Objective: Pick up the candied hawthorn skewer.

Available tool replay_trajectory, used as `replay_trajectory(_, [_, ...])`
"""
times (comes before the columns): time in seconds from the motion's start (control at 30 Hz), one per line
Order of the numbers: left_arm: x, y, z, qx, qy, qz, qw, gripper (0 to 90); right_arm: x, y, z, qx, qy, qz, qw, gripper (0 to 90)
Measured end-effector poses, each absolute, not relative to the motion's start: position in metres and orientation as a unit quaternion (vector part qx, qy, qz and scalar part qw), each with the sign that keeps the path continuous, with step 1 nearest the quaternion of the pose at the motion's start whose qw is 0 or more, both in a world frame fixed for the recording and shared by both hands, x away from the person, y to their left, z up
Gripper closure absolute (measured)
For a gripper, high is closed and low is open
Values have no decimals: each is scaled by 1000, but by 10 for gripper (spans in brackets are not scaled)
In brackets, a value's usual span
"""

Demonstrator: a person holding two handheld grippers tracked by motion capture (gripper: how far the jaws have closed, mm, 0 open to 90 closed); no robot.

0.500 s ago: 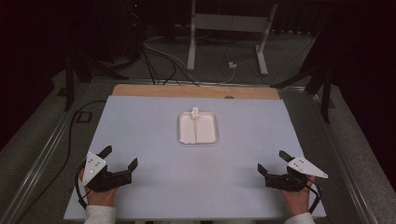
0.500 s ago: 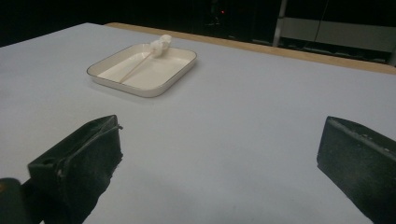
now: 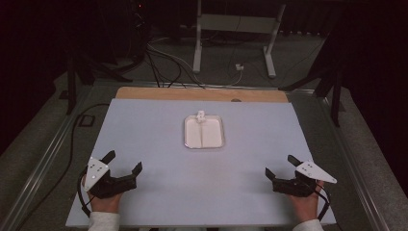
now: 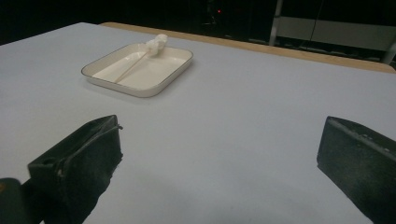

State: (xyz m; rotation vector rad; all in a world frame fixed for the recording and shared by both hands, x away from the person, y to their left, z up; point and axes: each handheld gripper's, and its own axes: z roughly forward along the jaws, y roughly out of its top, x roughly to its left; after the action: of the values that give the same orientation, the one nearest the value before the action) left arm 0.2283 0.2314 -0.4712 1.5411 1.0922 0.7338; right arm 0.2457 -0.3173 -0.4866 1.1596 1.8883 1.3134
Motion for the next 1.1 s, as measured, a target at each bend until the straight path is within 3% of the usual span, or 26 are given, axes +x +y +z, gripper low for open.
replay_trajectory(0.4, [248, 211, -459, 658, 456, 285, 527, 5, 245, -316, -487, 438, 700, 488, 283, 0])
replay_trajectory(1.1, [325, 151, -452, 687, 441, 250, 521, 6, 246, -316, -488, 439, 702, 486, 281, 0])
